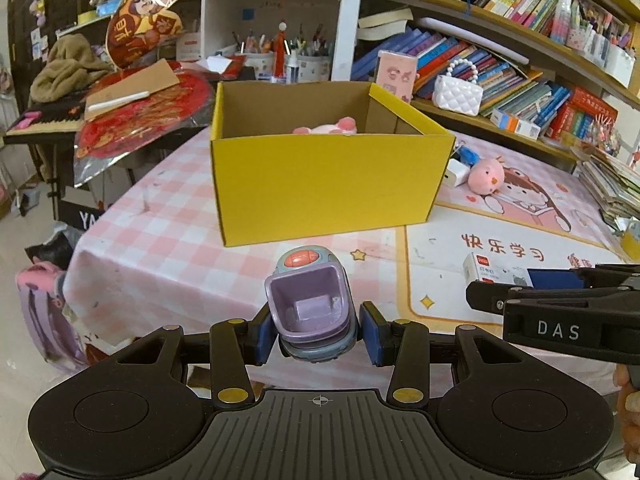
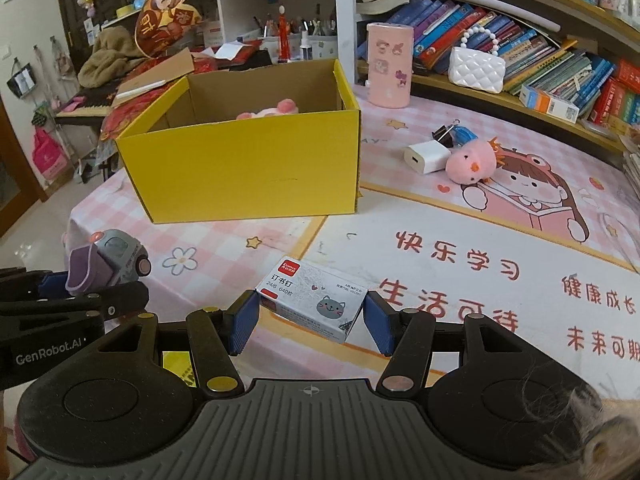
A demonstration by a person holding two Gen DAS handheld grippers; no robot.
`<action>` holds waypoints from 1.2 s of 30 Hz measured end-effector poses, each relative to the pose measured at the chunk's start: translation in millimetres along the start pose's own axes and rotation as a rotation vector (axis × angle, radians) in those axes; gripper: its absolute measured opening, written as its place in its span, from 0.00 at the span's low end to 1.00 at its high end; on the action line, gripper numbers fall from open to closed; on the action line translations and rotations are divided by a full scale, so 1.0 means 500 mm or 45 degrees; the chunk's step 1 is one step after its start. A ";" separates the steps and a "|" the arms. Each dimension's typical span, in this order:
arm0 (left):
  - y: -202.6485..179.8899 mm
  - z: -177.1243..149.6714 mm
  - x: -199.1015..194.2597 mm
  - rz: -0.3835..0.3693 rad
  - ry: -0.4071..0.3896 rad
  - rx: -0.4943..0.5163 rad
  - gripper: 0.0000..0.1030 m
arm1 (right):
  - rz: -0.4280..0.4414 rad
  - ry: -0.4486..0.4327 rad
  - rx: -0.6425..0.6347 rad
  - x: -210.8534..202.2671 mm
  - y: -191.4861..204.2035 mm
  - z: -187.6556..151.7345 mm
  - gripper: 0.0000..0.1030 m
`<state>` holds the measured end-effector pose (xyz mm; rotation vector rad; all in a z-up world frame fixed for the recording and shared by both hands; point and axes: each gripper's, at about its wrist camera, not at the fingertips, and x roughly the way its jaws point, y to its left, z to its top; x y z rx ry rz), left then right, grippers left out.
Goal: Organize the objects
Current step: 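Carry the lavender toy and cat-print box over the yellow box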
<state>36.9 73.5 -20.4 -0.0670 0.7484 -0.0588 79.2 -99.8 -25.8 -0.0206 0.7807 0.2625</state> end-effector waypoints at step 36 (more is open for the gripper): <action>0.028 0.240 0.059 0.063 -0.354 0.062 0.41 | 0.004 -0.328 -0.053 0.054 -0.001 0.280 0.53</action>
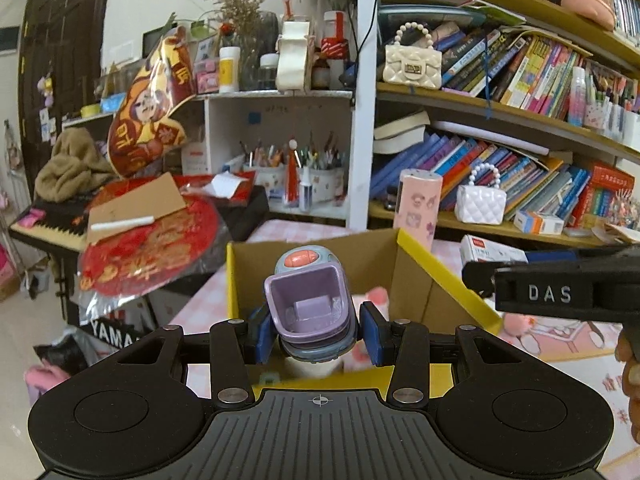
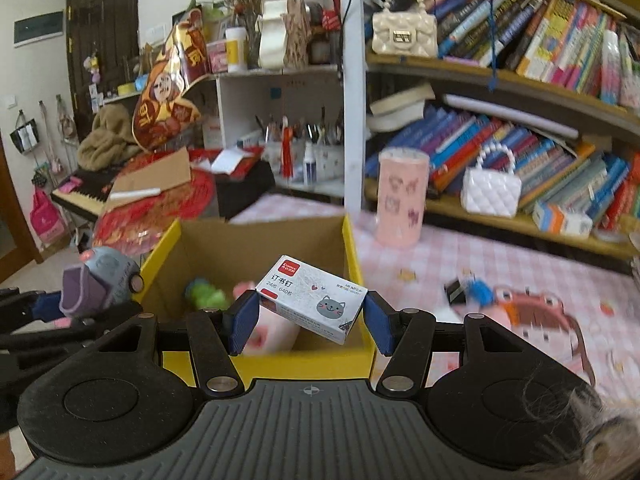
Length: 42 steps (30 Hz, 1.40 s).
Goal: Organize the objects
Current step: 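Carry the lavender toy and cat-print box over the yellow box, then open both tools to drop the lavender toy and cat-print box inside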
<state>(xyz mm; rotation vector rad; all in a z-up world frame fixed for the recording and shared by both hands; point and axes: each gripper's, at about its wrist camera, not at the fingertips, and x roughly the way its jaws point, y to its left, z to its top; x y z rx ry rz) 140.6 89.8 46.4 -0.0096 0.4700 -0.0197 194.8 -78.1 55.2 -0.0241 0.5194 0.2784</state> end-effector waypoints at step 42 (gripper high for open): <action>-0.056 -0.025 0.242 0.137 0.342 0.096 0.41 | 0.280 0.313 -0.376 0.313 -0.001 0.010 0.53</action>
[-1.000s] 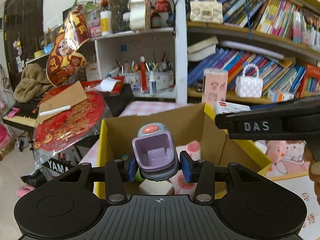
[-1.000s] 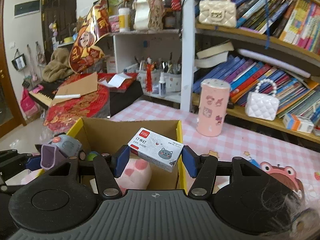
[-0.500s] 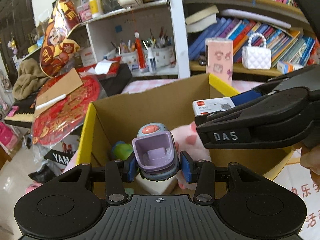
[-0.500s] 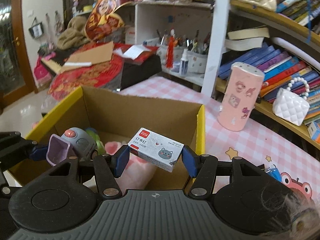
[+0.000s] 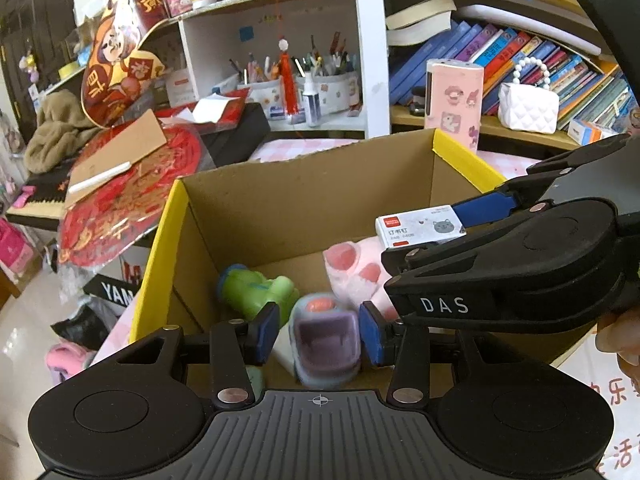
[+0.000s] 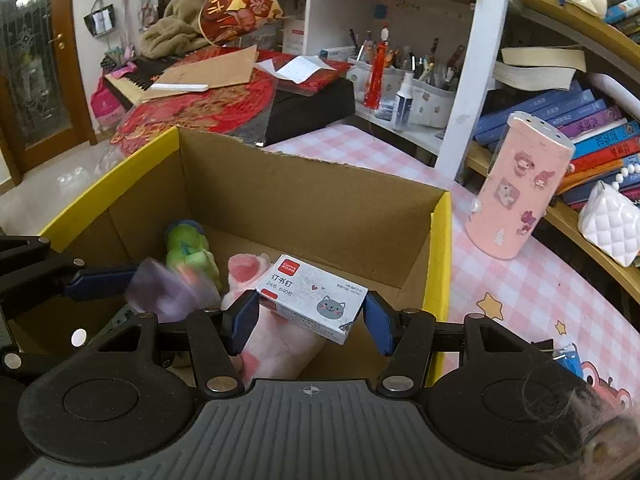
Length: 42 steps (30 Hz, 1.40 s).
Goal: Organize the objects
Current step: 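Open both tools to drop the lavender toy and cat-print box inside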
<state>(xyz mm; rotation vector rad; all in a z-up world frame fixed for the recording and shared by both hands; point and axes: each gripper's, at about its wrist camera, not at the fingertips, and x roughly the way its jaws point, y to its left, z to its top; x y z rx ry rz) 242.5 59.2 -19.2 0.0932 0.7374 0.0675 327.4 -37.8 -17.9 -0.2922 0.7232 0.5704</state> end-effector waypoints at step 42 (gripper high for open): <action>0.078 -0.079 -0.193 0.030 -0.198 -0.137 0.80 | -0.375 -0.272 0.353 -0.245 0.048 -0.132 0.73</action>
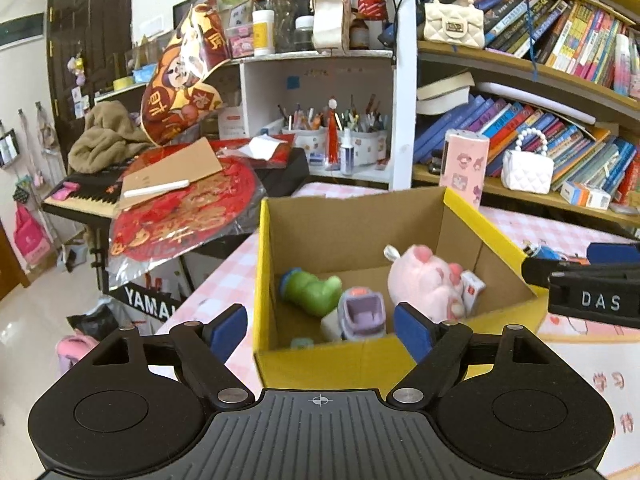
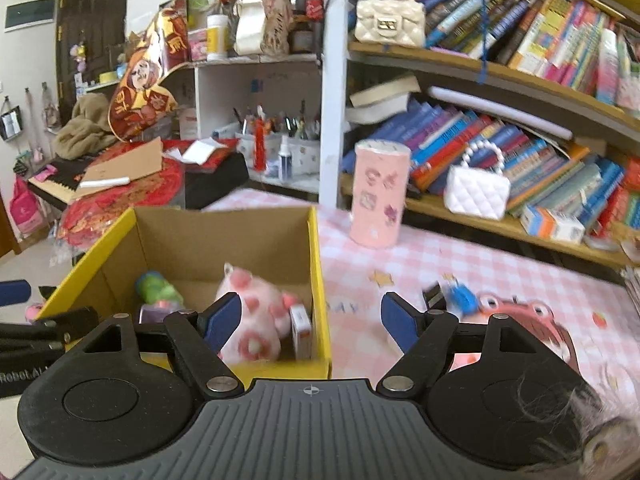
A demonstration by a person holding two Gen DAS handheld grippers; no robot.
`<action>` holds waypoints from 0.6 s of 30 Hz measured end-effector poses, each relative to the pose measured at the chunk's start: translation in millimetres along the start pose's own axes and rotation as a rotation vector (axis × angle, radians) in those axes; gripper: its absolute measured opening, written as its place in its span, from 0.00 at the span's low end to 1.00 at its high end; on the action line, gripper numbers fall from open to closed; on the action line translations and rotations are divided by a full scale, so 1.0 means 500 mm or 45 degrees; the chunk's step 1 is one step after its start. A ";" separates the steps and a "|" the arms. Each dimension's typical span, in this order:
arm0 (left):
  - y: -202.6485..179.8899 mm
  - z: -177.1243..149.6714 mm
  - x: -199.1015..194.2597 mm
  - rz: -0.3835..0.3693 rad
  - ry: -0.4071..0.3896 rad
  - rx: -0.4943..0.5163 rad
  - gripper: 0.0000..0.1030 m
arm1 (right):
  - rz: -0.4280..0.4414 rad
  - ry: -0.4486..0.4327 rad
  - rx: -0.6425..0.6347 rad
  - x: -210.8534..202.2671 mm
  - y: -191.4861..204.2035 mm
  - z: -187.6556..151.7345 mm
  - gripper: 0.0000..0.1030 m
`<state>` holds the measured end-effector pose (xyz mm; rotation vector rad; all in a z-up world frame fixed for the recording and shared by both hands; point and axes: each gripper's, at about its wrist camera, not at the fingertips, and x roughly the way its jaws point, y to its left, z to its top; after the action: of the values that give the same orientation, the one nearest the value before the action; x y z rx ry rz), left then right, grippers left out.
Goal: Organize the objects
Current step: 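Open both tools to drop the lavender toy and cat-print box inside, then move both open tools back toward the pink chick and white plug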
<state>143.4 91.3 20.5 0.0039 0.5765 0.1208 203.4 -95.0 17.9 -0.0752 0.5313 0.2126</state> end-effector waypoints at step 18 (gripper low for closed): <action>0.003 -0.112 -0.092 -0.015 0.116 0.046 0.83 | -0.030 0.188 0.039 -0.105 0.048 -0.142 0.76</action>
<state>74.4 85.6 -1.4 0.0300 0.6693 0.0998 118.6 -89.9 -16.9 -0.0678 0.6799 0.1765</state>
